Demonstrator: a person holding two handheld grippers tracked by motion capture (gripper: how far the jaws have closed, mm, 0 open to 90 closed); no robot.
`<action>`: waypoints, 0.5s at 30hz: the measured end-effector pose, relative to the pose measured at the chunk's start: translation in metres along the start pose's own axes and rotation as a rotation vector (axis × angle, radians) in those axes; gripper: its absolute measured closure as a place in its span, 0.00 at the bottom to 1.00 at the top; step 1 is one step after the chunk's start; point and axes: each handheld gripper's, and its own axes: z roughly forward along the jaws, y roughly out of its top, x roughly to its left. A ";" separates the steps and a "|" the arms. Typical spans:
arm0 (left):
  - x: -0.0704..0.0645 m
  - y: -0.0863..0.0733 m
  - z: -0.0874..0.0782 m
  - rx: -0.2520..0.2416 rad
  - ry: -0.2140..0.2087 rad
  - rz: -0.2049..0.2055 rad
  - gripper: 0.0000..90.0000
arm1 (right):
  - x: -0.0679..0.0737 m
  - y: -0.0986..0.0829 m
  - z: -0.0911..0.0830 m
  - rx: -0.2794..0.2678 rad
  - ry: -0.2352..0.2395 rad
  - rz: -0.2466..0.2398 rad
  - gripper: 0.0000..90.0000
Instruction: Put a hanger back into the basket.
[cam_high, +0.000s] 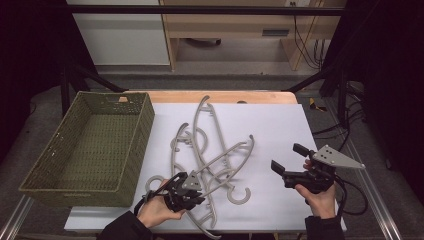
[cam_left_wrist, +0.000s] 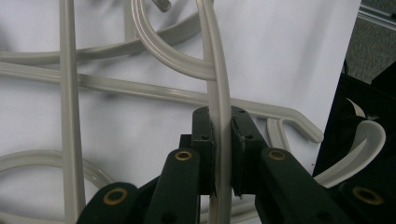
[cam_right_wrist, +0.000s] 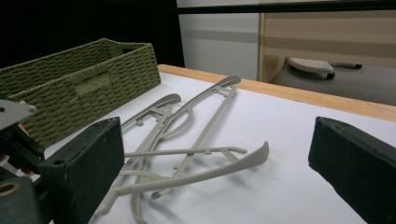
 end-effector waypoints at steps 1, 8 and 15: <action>0.000 0.000 0.000 0.000 0.000 0.000 0.91 | 0.000 0.000 0.000 0.000 0.000 0.000 0.04; 0.003 0.001 -0.024 -0.078 0.015 -0.022 0.91 | -0.001 0.000 0.000 -0.002 -0.004 0.001 0.04; 0.007 -0.001 -0.044 -0.163 0.030 -0.075 0.91 | -0.002 -0.001 -0.001 -0.001 -0.006 0.006 0.04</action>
